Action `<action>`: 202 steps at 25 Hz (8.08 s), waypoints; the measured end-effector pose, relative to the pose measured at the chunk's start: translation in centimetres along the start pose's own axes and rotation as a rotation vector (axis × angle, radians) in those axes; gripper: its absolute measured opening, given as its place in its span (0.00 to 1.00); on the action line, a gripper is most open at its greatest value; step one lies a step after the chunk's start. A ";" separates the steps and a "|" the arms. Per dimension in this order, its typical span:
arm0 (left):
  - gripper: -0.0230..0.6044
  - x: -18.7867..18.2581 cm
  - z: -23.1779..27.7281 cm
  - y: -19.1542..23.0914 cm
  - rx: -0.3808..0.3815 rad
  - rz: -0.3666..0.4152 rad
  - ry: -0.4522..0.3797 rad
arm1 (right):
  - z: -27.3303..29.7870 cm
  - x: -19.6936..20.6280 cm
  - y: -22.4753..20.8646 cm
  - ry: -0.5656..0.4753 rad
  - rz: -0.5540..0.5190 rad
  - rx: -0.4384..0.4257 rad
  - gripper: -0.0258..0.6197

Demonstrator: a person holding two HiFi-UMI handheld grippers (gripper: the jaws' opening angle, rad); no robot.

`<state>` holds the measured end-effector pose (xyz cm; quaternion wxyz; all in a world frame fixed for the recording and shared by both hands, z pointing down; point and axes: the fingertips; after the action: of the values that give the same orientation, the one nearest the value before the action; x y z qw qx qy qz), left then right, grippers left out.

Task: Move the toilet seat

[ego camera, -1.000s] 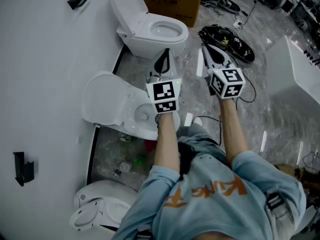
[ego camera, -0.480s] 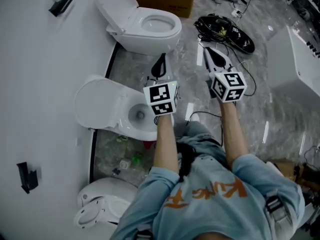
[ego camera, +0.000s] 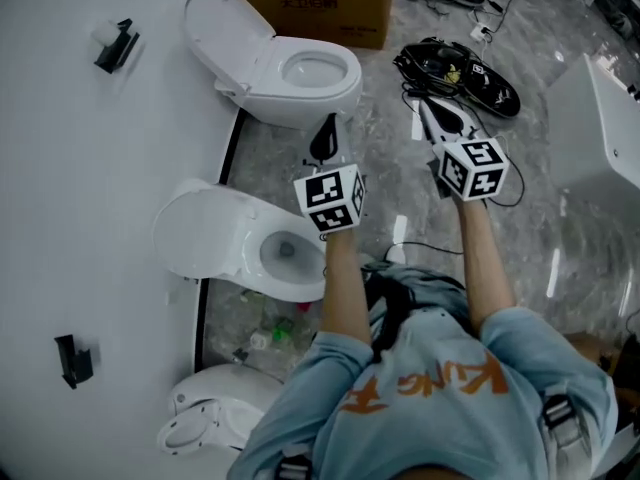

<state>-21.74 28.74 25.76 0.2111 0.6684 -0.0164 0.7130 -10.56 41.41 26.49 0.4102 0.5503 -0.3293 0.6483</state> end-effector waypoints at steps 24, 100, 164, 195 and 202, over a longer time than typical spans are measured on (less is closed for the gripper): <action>0.03 -1.6 14.6 4.5 -0.059 0.027 0.002 | 11.1 -0.2 -8.1 -0.036 -0.005 -0.048 0.04; 0.03 33.8 54.5 29.6 -0.404 -0.362 0.747 | 71.9 29.5 -14.9 0.702 -0.050 -0.864 0.04; 0.50 46.6 55.2 25.5 0.046 0.377 1.036 | 59.4 46.6 -12.5 0.806 -1.598 -2.087 0.47; 0.40 24.1 52.9 28.3 0.171 0.424 1.005 | 63.4 27.3 -5.8 0.645 -1.741 -1.754 0.42; 0.40 18.4 52.5 30.9 0.152 0.452 0.955 | 66.4 22.5 -2.5 0.449 -1.768 -1.558 0.33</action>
<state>17.63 -10.26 57.00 -0.0128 0.2629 -0.0105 0.9647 19.80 -12.04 60.38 0.9846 0.0646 -0.0625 -0.1497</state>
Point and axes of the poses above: the fingertips, and each gripper's own axes: z forward along the fingers, y to its left, x out of its underside, and after that the axes turned 8 degrees about -z, right-handed
